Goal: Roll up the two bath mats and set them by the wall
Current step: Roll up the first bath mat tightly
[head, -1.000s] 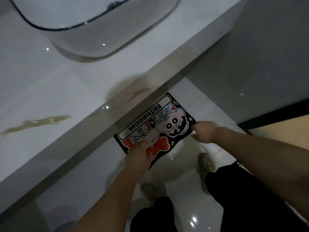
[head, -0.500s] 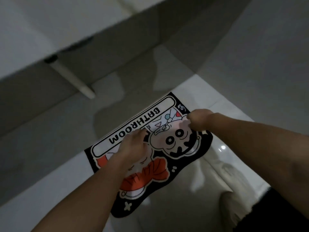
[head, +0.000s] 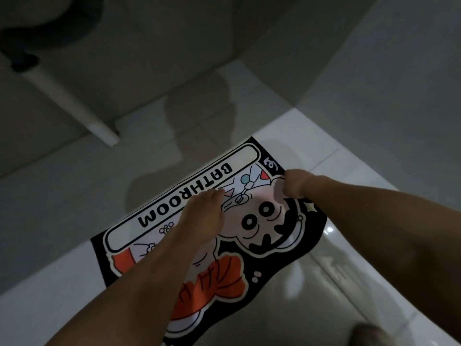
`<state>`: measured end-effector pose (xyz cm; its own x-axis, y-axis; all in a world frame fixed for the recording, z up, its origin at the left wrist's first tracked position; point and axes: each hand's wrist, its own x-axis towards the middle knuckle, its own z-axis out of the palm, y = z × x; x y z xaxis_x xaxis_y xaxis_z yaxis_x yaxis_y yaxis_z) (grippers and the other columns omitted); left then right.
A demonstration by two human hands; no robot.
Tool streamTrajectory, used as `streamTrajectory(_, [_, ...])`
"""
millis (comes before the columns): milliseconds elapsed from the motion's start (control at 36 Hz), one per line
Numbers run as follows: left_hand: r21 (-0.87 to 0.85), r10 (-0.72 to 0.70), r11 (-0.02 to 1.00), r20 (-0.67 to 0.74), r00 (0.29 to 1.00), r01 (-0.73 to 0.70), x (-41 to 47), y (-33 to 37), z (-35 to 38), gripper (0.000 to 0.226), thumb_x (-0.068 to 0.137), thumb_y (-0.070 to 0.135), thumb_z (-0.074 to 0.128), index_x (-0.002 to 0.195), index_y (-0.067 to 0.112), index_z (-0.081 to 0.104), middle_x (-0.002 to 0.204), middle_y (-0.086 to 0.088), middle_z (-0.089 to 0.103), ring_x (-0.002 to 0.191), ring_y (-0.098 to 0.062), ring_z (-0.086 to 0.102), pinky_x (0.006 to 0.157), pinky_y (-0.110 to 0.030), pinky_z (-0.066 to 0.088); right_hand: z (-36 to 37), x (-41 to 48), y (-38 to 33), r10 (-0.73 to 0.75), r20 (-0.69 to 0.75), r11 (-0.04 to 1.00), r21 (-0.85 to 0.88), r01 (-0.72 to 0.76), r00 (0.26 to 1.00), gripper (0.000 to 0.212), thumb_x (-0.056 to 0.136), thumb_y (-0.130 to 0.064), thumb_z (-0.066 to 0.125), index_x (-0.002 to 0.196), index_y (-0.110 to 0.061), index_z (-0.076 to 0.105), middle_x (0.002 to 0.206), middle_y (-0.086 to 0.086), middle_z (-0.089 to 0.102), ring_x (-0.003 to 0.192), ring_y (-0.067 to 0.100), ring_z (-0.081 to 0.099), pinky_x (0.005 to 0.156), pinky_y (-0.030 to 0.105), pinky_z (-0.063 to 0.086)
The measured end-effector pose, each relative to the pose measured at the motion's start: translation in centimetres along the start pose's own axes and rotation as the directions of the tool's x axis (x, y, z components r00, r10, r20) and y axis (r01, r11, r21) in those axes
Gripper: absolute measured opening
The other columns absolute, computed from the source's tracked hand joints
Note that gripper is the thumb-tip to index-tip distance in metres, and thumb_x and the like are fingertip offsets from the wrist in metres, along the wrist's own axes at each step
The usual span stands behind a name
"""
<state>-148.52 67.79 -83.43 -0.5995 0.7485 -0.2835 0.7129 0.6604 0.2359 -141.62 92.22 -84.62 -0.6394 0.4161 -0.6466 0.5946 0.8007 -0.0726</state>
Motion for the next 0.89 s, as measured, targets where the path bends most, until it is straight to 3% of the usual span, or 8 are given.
streamTrajectory(167, [-0.029, -0.003, 1.0, -0.02, 1.0, 0.002, 0.0, 0.4, -0.3, 0.057, 0.095, 0.026, 0.044, 0.147, 0.013, 0.024, 0.15, -0.006, 0.036, 0.136, -0.021, 0.035, 0.111, -0.033, 0.027, 0.6, 1.1, 0.0, 0.091, 0.014, 0.984, 0.152, -0.092, 0.996, 0.046, 0.086, -0.016, 0.056, 0.126, 0.004, 0.045, 0.125, 0.018, 0.053, 0.11, 0.03, 0.058, 0.087, 0.033, 0.05])
streamTrajectory(250, [-0.052, 0.004, 0.999, -0.021, 1.0, -0.005, -0.1, 0.5, -0.2, 0.058, 0.095, 0.025, 0.045, 0.148, 0.013, 0.025, 0.151, -0.005, 0.036, 0.137, -0.02, 0.034, 0.112, -0.032, 0.026, 1.5, 2.0, 0.3, 0.136, 0.027, 0.977, 0.163, -0.138, 0.99, 0.038, 0.087, -0.015, 0.054, 0.121, 0.002, 0.053, 0.123, 0.018, 0.057, 0.108, 0.031, 0.059, 0.088, 0.034, 0.051])
streamTrajectory(361, [-0.016, -0.006, 1.0, -0.016, 1.0, 0.005, 0.2, -0.3, -0.5, 0.056, 0.095, 0.025, 0.043, 0.147, 0.014, 0.026, 0.147, -0.005, 0.04, 0.132, -0.02, 0.04, 0.108, -0.031, 0.031, 2.0, 2.8, 0.5, 0.108, 0.023, 0.972, 0.206, -0.11, 0.994, 0.03, 0.089, -0.016, 0.053, 0.113, 0.0, 0.061, 0.115, 0.017, 0.062, 0.107, 0.03, 0.06, 0.084, 0.032, 0.047])
streamTrajectory(500, [-0.077, -0.046, 0.996, -0.036, 0.998, 0.043, -0.2, -1.5, -1.1, 0.052, 0.094, 0.022, 0.045, 0.144, 0.014, 0.033, 0.138, -0.005, 0.05, 0.123, -0.021, 0.048, 0.101, -0.029, 0.038, 2.1, 3.4, -0.8, 0.096, -0.032, 0.954, 0.289, -0.083, 0.995, 0.023, 0.087, -0.029, 0.057, 0.088, -0.006, 0.054, 0.091, 0.012, 0.057, 0.08, 0.024, 0.054, 0.067, 0.028, 0.043])
streamTrajectory(639, [-0.103, -0.056, 0.993, -0.065, 0.996, 0.049, -0.9, -1.6, -1.5, 0.052, 0.094, 0.023, 0.046, 0.143, 0.015, 0.033, 0.135, -0.004, 0.052, 0.118, -0.019, 0.051, 0.094, -0.028, 0.041, 4.4, 2.7, -2.2, 0.14, -0.006, 0.897, 0.425, -0.124, 0.99, 0.035, 0.088, -0.036, 0.058, 0.103, -0.005, 0.053, 0.09, 0.011, 0.056, 0.077, 0.025, 0.055, 0.065, 0.03, 0.043])
streamTrajectory(750, [-0.042, -0.035, 0.999, -0.057, 0.998, 0.033, -1.2, -1.8, -2.4, 0.056, 0.095, 0.028, 0.046, 0.146, 0.014, 0.028, 0.144, -0.005, 0.044, 0.128, -0.018, 0.045, 0.105, -0.027, 0.034, 4.2, 1.9, -2.5, 0.053, -0.117, 0.964, 0.266, -0.021, 0.992, 0.028, 0.089, -0.028, 0.052, 0.111, -0.011, 0.05, 0.093, 0.007, 0.056, 0.081, 0.025, 0.055, 0.067, 0.032, 0.043])
streamTrajectory(889, [-0.126, -0.059, 0.991, -0.141, 0.988, 0.041, -1.4, -1.6, -5.5, 0.059, 0.091, 0.022, 0.054, 0.145, 0.018, 0.03, 0.145, -0.002, 0.042, 0.13, -0.02, 0.041, 0.105, -0.032, 0.035, 0.0, -0.8, -3.6, -0.234, -0.25, 0.97, -0.12, 0.21, 0.94, 0.025, 0.087, -0.019, 0.052, 0.11, -0.011, 0.049, 0.094, 0.007, 0.061, 0.081, 0.026, 0.059, 0.064, 0.031, 0.041])
